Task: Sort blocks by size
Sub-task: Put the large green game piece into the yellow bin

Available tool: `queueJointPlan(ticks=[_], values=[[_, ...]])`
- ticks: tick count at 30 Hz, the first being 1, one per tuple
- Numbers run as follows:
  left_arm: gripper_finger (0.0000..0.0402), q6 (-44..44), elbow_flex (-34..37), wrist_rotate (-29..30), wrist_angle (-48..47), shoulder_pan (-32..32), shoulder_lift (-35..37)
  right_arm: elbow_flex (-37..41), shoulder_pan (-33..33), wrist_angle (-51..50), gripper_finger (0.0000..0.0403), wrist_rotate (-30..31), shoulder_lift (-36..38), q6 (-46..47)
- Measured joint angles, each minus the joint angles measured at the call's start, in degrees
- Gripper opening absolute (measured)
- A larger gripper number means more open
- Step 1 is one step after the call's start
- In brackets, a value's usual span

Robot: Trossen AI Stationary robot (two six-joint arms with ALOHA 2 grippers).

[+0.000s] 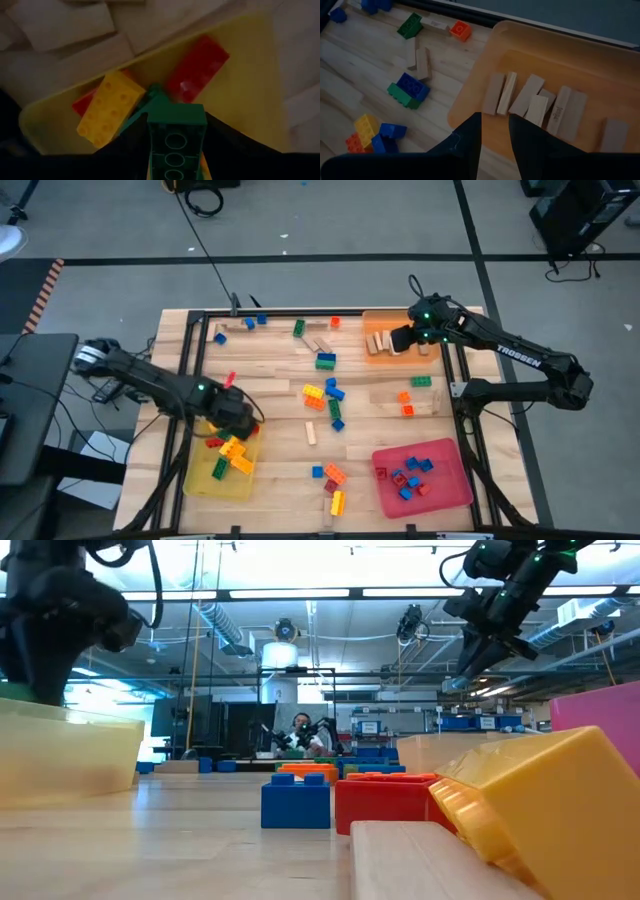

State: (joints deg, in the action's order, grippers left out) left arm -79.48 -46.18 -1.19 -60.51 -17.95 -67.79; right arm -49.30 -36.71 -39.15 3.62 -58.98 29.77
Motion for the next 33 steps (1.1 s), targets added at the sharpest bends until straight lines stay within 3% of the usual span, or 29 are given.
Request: queueJointPlan(ticks=[12,23,33], values=[[0.0161,1.4,0.49,-0.59,3.96,-2.85,-7.82,0.0,0.0,0.13,0.0113,0.0,0.0,-0.45],[0.0239,2.84,0.56,-0.56,4.28,-2.84,-8.0,0.0,0.0,0.11,0.0113,0.0,0.0,-1.48],[0.0244,3.07,0.56,1.08,3.23,-2.65,-8.0,0.0,0.0,0.17,0.0113,-0.02,0.0,-1.48]])
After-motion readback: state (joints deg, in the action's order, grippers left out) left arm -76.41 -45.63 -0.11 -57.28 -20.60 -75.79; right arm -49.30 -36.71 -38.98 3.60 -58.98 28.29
